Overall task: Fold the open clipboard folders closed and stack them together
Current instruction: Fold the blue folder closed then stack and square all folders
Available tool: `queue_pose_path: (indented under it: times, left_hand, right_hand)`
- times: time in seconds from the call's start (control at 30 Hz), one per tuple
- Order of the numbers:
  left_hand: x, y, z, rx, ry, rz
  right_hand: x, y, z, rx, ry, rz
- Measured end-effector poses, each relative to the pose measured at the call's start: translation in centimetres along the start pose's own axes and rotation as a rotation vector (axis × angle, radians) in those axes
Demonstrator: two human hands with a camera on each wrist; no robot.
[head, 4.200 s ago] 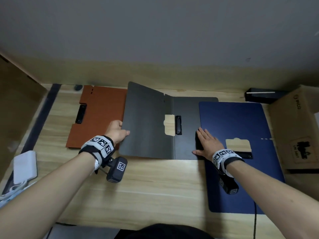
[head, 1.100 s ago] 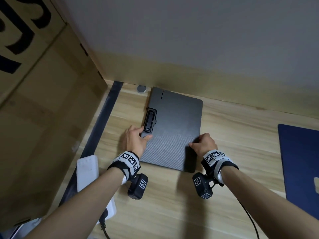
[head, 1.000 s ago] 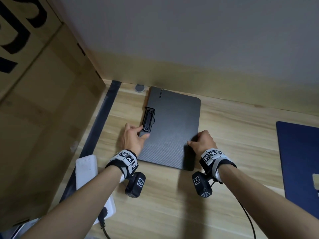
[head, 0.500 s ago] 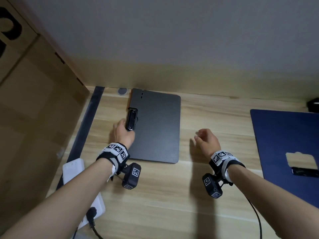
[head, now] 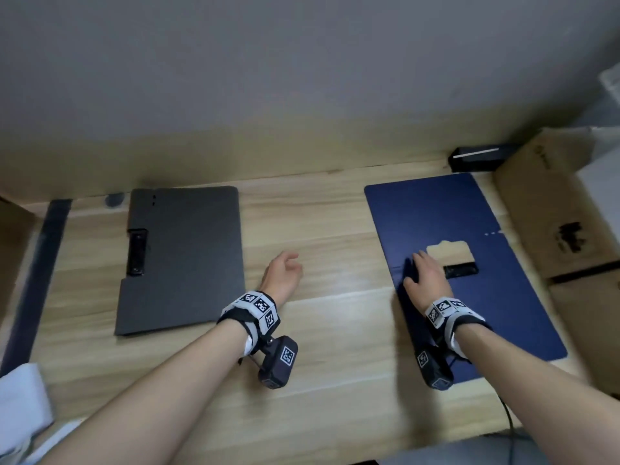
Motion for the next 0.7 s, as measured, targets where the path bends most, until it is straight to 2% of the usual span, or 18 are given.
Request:
queue_pose_path:
  times: [0.13, 0.4, 0.47, 0.57, 0.7]
  left_hand:
    - [4.8, 0.6, -0.1, -0.003, 0.096, 0.056]
    - [9.3, 2.5, -2.3, -0.007, 0.125, 0.113]
    - [10.7, 2.7, -4.3, 0.064, 0.137, 0.187]
    - [13.6, 2.2, -6.7, 0.262, 0.155, 0.41]
    - [14.9, 2.7, -7.7, 0.36, 0.043, 0.939]
  right_hand:
    - [1.9, -1.2, -1.6, -0.009, 0.187, 0.002]
    - [2.2, 1.8, -2.1, -0.084, 0.289, -0.071]
    - [2.6, 2.7, -2.1, -0.117, 0.313, -0.054]
    - [3.3, 3.8, -2.1, -0.174, 0.341, -0.042]
    - [2.6, 5.8, -0.8, -0.398, 0.397, -0.072]
Point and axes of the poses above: each hand's wrist, its own z-axis towards the middle knuckle, its own x-axis out of the palm, y = z × x, the point moved 8 cm from there along z, towards the middle knuckle, and after that the axes turned 10 degrees about -x, right-handed, at the moved point
